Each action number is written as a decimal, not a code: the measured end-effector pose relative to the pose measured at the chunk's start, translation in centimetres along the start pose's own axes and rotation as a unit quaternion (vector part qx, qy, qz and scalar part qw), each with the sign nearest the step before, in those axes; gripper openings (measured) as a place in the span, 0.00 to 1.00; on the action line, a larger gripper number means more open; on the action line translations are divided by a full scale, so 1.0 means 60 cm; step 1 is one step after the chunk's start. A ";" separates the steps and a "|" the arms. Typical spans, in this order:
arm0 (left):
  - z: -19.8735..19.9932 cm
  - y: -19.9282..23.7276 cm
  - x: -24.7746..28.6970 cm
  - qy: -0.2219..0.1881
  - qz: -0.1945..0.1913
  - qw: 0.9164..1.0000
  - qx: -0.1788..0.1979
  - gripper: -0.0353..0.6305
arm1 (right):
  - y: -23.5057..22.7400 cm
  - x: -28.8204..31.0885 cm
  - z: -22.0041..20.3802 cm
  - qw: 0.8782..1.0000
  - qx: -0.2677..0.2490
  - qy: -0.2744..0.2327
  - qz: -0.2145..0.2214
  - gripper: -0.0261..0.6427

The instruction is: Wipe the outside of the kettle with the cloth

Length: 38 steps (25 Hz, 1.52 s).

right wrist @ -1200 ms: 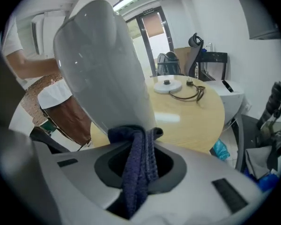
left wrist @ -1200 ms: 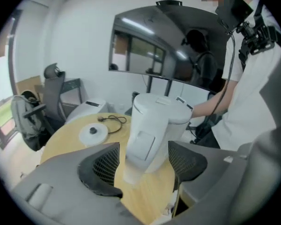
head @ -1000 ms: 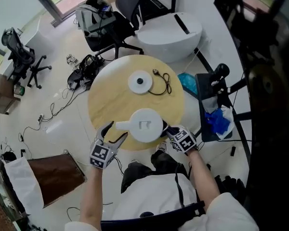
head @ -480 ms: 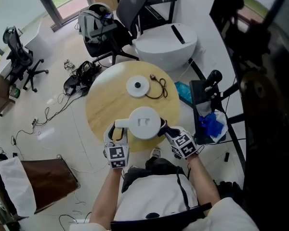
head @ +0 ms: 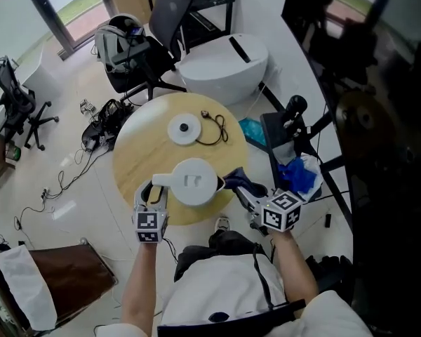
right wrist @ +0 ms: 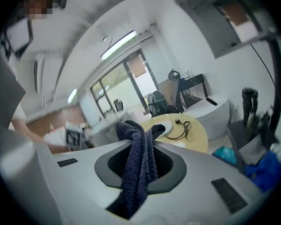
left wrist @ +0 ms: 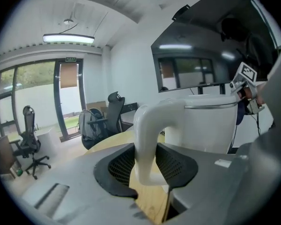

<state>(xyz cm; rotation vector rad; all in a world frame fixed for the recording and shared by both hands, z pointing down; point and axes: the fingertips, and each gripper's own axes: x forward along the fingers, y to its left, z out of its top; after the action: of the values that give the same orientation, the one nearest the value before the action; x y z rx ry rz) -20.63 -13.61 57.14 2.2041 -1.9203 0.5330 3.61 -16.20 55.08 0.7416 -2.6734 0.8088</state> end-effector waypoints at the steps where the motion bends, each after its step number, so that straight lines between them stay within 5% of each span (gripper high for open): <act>1: 0.002 0.001 0.002 -0.002 -0.017 1.000 0.007 0.27 | 0.009 -0.004 0.023 0.996 0.068 -0.042 0.025 0.14; 4: 0.006 0.000 0.008 0.002 -0.072 0.997 0.029 0.27 | 0.031 0.002 0.064 0.959 0.233 -0.132 0.097 0.14; 9: 0.014 0.002 0.024 0.019 -0.110 0.993 0.044 0.27 | 0.049 0.035 0.019 0.920 0.346 -0.146 0.112 0.14; 18: 0.019 0.008 0.031 0.028 -0.121 0.992 -0.008 0.27 | -0.016 0.099 -0.146 0.929 0.360 -0.091 -0.005 0.14; 25: 0.020 0.010 0.036 0.018 -0.151 0.985 -0.075 0.29 | -0.066 0.143 -0.251 0.948 0.305 0.014 -0.086 0.14; 28: 0.021 0.012 0.041 0.012 -0.157 0.982 -0.107 0.30 | -0.040 0.134 -0.216 0.946 0.321 -0.006 -0.039 0.14; 33: 0.023 0.009 0.055 0.017 -0.191 0.976 -0.104 0.31 | 0.047 0.084 -0.071 0.943 0.310 -0.068 0.099 0.14; 38: 0.013 0.007 0.020 0.052 -0.237 0.963 -0.120 0.40 | 0.082 0.032 0.029 0.941 0.286 -0.108 0.147 0.14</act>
<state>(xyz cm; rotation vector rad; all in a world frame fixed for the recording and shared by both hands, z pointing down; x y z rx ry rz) -20.78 -15.04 56.84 2.3035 -1.2583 0.3083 -0.79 -14.42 52.19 0.5696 -2.7941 1.7224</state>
